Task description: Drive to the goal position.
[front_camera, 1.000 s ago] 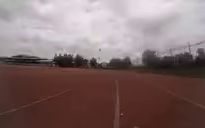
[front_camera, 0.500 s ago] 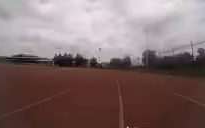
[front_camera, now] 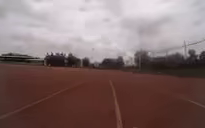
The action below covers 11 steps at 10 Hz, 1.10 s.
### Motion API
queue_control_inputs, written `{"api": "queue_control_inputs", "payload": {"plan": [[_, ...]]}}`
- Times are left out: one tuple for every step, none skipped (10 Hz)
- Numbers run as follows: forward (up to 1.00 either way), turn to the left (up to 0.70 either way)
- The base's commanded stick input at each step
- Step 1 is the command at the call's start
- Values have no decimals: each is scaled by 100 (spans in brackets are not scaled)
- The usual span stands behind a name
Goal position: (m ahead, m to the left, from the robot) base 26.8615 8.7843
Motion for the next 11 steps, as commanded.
{"api": "queue_control_inputs", "payload": {"plan": [[70,0],[70,0],[70,0],[70,0],[70,0],[70,0],[70,0],[70,0],[70,0],[70,0],[70,0]]}}
